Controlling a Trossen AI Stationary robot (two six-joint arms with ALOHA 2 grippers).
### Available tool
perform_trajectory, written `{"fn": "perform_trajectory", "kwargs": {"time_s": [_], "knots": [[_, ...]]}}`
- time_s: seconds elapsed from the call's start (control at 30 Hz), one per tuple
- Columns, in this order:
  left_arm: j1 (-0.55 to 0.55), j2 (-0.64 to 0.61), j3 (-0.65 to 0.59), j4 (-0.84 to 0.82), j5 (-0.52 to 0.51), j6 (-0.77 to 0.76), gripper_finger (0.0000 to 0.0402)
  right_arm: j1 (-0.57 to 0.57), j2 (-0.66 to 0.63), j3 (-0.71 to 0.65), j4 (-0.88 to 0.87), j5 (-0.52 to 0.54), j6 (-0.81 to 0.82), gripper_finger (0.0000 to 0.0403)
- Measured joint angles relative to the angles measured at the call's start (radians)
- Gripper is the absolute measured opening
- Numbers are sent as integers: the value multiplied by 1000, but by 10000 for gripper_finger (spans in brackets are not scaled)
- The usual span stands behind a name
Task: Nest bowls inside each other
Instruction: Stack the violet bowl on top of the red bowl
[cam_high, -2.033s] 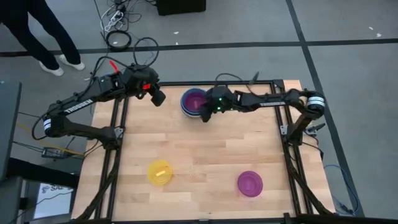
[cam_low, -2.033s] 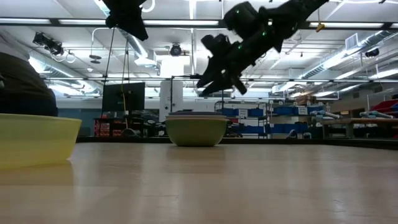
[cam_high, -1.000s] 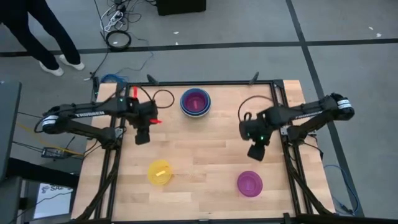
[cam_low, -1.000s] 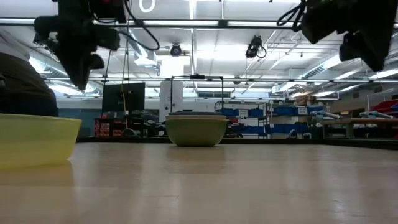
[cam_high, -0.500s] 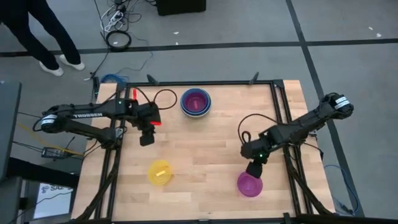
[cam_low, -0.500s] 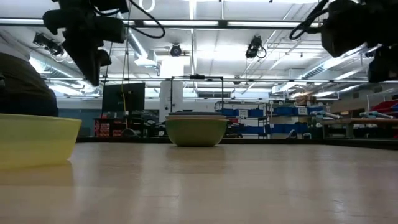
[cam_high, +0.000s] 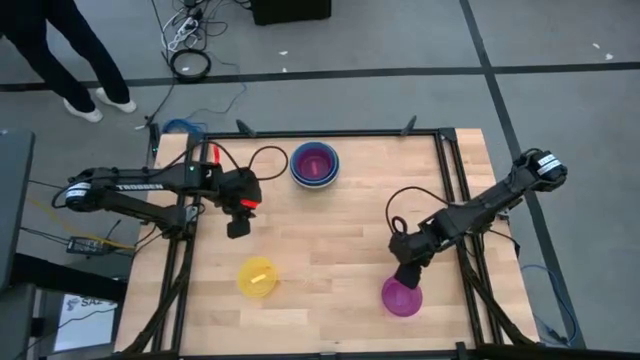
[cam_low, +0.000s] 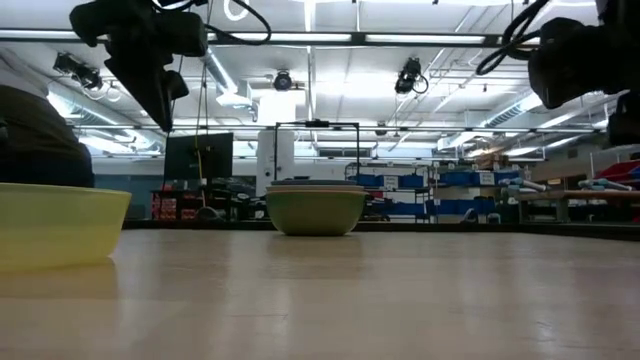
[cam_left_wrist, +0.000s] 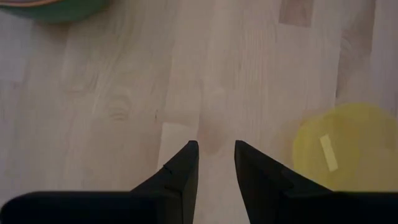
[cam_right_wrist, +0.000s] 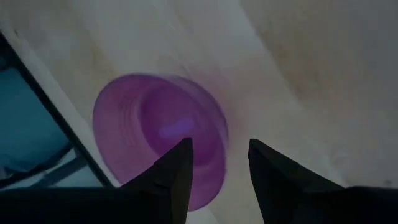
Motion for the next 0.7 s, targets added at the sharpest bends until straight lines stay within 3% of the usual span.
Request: {"fn": "perform_trajectory", "kwargs": {"time_s": [0.27,0.53,0.7], "knots": [[0,0,0,13,-14,-6,113,49,31,-21,40,-5,43,144],[0,0,0,34,-23,-25,113,86,211,-21,104,-2,-5,143],[0,0,0,35,-41,-26,113,87,283,4,83,58,-83,109]]}}
